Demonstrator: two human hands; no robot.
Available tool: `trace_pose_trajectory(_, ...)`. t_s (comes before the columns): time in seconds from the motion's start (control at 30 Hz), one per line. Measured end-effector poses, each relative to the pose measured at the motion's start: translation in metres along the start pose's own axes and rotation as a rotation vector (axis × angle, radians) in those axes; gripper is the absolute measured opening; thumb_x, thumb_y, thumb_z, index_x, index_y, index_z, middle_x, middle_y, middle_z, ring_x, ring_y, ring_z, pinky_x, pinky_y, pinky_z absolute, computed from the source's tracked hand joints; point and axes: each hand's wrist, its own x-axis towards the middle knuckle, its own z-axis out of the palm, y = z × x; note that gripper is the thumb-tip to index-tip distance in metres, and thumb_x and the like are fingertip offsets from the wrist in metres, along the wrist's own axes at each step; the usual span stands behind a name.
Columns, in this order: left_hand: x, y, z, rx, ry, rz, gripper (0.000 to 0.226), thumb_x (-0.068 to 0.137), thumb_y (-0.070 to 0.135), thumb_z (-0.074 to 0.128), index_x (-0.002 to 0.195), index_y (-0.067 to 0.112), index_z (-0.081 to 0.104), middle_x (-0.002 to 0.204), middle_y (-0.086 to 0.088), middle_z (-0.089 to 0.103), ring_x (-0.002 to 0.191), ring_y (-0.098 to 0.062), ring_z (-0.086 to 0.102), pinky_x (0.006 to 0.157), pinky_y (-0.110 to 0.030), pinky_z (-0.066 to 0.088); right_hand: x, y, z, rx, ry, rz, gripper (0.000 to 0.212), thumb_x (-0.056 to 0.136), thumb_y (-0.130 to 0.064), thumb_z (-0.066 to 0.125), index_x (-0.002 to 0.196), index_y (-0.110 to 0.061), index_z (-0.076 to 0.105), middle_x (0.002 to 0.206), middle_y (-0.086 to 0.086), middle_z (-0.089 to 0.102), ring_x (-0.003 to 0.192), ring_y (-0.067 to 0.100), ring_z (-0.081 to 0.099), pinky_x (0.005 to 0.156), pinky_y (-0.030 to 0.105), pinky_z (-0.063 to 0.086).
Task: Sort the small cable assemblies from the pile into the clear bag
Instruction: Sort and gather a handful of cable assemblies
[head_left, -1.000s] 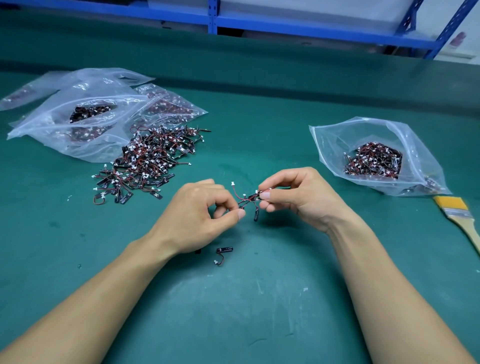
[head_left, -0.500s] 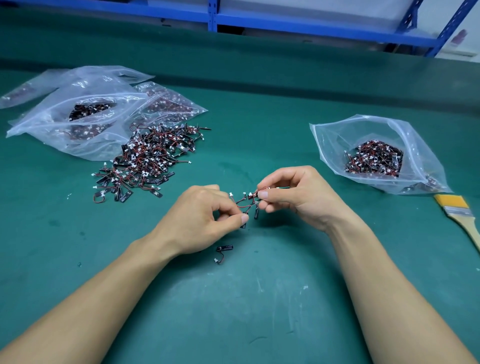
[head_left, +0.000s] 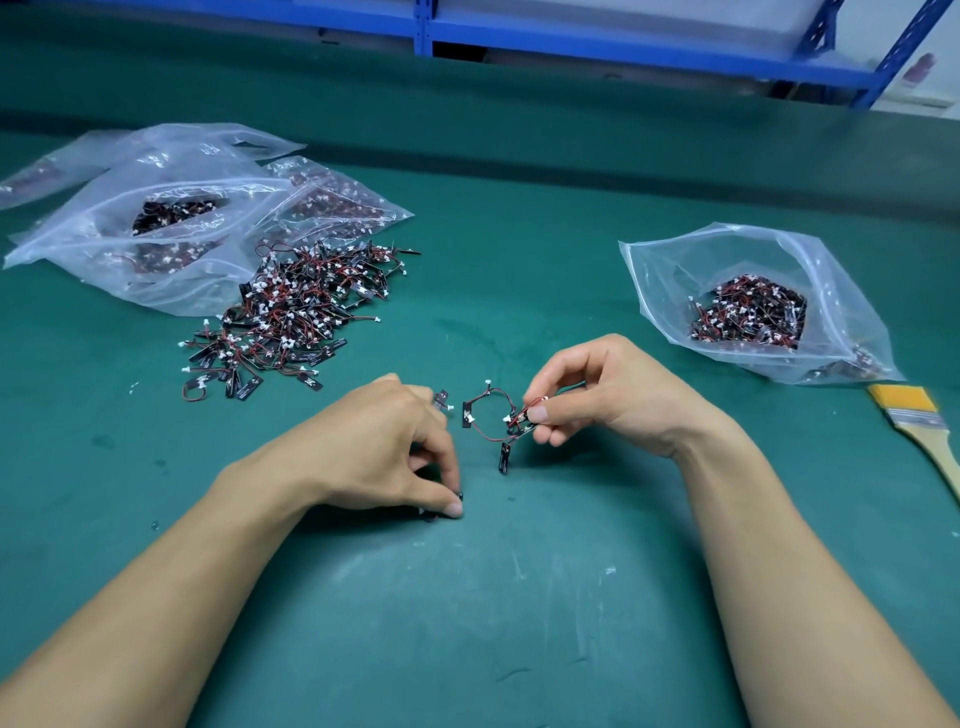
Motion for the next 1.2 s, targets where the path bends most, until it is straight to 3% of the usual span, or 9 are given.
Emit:
trace_pose_trajectory(0.2,0.0004,0.0005,0.0023,-0.004,-0.059,-0.015,0.013,0.077,0.047,0.08,0.074,0.037,0.074,0.057,0.011,0.053,0.079,-0.005,0.05,0.086,-0.02,0.03,-0.0002,0.0007,-0.0008,0.014,-0.003,-0.007,0.016,0.08,0.007,0.076,0.077,-0.009,0.076,0.076,0.014,0.07,0.067,0.026,0.072,0.063,0.026,0.058)
trace_pose_trajectory(0.33,0.0017,0.0002,0.0031,-0.029,-0.048,0.021,0.007,0.081,0.044,0.078,0.082,0.038,0.076,0.063,0.012,0.055,0.08,0.004,0.047,0.089,-0.012,0.025,0.0008,0.0012,-0.0004,0.013,-0.011,-0.007,0.014,0.08,0.004,0.077,0.078,-0.01,0.077,0.076,0.014,0.07,0.067,0.025,0.072,0.063,0.025,0.057)
trace_pose_trajectory(0.4,0.0022,-0.0008,0.0008,-0.042,-0.03,0.022,0.006,0.084,0.042,0.075,0.089,0.039,0.077,0.066,0.013,0.056,0.081,0.005,0.046,0.09,-0.016,0.026,0.0011,0.001,-0.0003,0.018,-0.013,-0.006,0.011,0.079,0.001,0.079,0.078,-0.01,0.076,0.076,0.015,0.07,0.067,0.024,0.072,0.063,0.025,0.057)
trace_pose_trajectory(0.53,0.0031,-0.0029,-0.0031,-0.039,0.062,0.024,0.013,0.087,0.04,0.073,0.099,0.039,0.077,0.064,0.013,0.052,0.075,-0.001,0.044,0.072,-0.018,0.031,0.0009,0.0007,-0.0008,0.029,-0.009,-0.004,0.009,0.075,-0.004,0.08,0.078,-0.012,0.077,0.075,0.015,0.07,0.067,0.023,0.071,0.062,0.024,0.057)
trace_pose_trajectory(0.7,-0.0023,-0.0043,-0.0021,-0.002,0.045,-0.018,0.026,0.072,0.062,0.075,0.087,0.04,0.075,0.064,0.009,0.049,0.078,-0.004,0.048,0.08,-0.024,0.035,0.0002,0.0007,-0.0003,0.037,-0.006,-0.011,0.009,0.075,-0.005,0.08,0.077,-0.013,0.077,0.074,0.014,0.07,0.067,0.023,0.071,0.062,0.024,0.057)
trace_pose_trajectory(0.83,-0.002,-0.0039,0.0008,0.029,0.02,-0.02,0.017,0.075,0.053,0.08,0.084,0.04,0.075,0.061,0.009,0.048,0.08,0.002,0.046,0.089,-0.026,0.033,-0.0001,0.0001,0.0008,0.05,-0.005,-0.012,0.01,0.075,-0.004,0.079,0.076,-0.013,0.076,0.074,0.013,0.07,0.066,0.023,0.071,0.062,0.024,0.057)
trace_pose_trajectory(1.07,0.0003,-0.0045,0.0006,-0.032,0.003,-0.002,0.007,0.083,0.039,0.078,0.089,0.042,0.076,0.063,0.011,0.049,0.077,0.001,0.045,0.087,-0.029,0.036,0.0004,-0.0015,0.0027,0.072,-0.011,-0.016,0.011,0.076,-0.003,0.079,0.075,-0.014,0.076,0.073,0.013,0.069,0.066,0.022,0.071,0.061,0.023,0.056)
trace_pose_trajectory(1.2,0.0014,-0.003,-0.0011,-0.087,0.132,0.014,0.011,0.082,0.043,0.077,0.092,0.037,0.078,0.057,0.01,0.047,0.071,-0.006,0.047,0.075,-0.029,0.043,0.0001,-0.0026,0.0038,0.114,-0.019,-0.028,0.012,0.076,-0.002,0.078,0.075,-0.015,0.076,0.072,0.011,0.069,0.065,0.021,0.07,0.06,0.022,0.056)
